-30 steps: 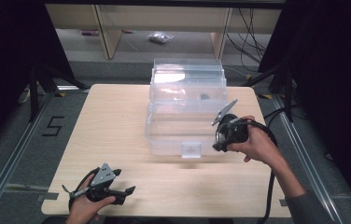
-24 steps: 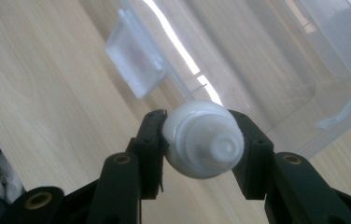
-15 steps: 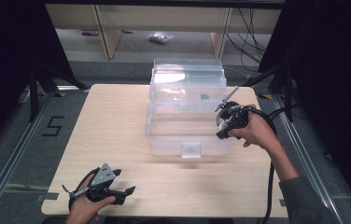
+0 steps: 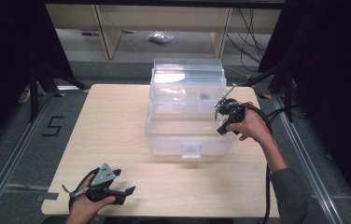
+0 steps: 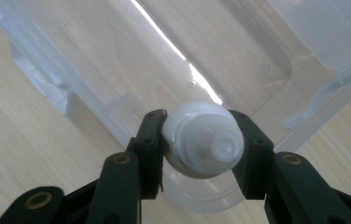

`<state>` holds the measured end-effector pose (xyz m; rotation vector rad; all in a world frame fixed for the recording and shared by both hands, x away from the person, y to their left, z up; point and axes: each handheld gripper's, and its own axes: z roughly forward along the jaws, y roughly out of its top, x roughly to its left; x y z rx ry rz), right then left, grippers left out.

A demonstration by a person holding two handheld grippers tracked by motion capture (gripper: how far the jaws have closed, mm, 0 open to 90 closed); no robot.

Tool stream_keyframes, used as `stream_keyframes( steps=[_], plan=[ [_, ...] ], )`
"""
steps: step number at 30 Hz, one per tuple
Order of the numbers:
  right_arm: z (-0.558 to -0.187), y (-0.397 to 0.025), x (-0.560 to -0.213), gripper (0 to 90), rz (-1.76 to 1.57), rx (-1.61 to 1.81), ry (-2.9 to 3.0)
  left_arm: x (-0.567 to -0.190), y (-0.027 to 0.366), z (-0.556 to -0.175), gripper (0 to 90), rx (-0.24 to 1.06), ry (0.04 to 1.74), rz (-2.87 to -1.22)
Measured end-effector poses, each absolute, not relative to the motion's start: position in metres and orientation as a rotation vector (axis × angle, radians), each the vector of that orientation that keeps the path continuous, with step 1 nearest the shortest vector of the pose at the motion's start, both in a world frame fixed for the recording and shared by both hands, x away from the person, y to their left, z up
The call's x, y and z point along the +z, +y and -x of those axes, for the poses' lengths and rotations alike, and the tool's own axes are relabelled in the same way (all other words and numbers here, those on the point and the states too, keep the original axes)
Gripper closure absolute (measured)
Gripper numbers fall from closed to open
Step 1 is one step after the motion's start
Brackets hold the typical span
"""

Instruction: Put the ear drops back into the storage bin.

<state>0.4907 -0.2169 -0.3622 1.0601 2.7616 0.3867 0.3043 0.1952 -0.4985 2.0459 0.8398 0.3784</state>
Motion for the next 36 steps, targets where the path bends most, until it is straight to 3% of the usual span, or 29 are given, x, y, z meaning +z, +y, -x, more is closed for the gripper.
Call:
stream_keyframes(
  steps=[36],
  plan=[
    [-0.521,-0.206,-0.419,60.0,-1.14,0.25,2.804,-0.499,0.195,-0.304,17.0,0.374,0.838,-2.047]
  ],
)
